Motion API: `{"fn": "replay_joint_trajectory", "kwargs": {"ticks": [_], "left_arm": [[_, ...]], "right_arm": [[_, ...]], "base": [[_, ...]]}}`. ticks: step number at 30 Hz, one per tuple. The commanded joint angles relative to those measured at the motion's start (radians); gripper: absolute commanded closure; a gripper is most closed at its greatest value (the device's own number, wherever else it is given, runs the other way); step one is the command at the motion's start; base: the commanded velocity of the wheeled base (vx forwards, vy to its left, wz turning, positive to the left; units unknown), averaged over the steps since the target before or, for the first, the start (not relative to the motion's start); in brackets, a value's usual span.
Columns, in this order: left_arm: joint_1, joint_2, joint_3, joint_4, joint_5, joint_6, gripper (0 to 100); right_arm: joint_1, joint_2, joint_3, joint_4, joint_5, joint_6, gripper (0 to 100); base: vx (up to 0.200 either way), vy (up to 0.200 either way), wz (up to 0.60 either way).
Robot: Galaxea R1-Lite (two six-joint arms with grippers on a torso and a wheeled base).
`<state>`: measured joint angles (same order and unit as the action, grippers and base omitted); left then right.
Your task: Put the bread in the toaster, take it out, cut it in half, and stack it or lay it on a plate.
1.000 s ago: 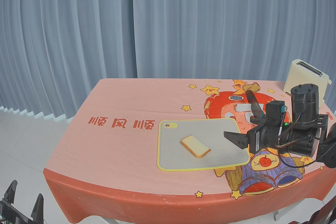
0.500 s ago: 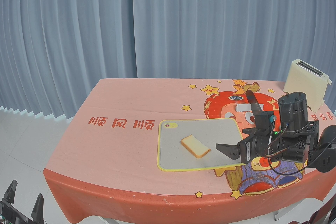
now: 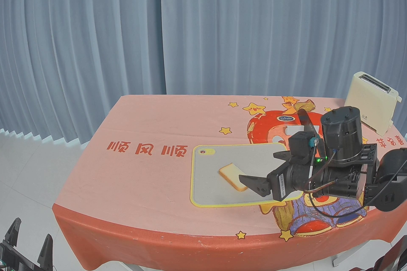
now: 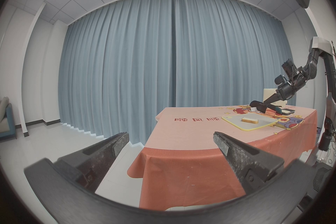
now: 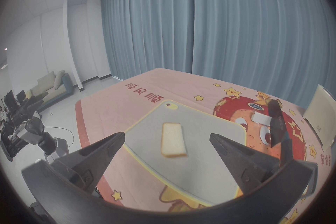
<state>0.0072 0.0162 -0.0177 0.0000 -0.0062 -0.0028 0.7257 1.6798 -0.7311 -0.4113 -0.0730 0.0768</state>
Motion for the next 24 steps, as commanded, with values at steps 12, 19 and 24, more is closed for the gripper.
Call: {"fn": "replay_joint_trajectory", "kwargs": {"ticks": [12, 19, 24], "left_arm": [[0.000, -0.016, 0.018, 0.000, 0.000, 0.000, 0], [0.000, -0.016, 0.018, 0.000, 0.000, 0.000, 0], [0.000, -0.016, 0.018, 0.000, 0.000, 0.000, 0]], "right_arm": [[0.015, 0.103, -0.073, -0.014, -0.001, -0.003, 0], [0.020, 0.110, -0.073, -0.014, -0.001, -0.003, 0], [0.018, 0.113, -0.076, -0.014, -0.001, -0.003, 0]], "base": [[0.000, 0.000, 0.00], [0.000, 0.000, 0.00], [0.000, 0.000, 0.00]]}}
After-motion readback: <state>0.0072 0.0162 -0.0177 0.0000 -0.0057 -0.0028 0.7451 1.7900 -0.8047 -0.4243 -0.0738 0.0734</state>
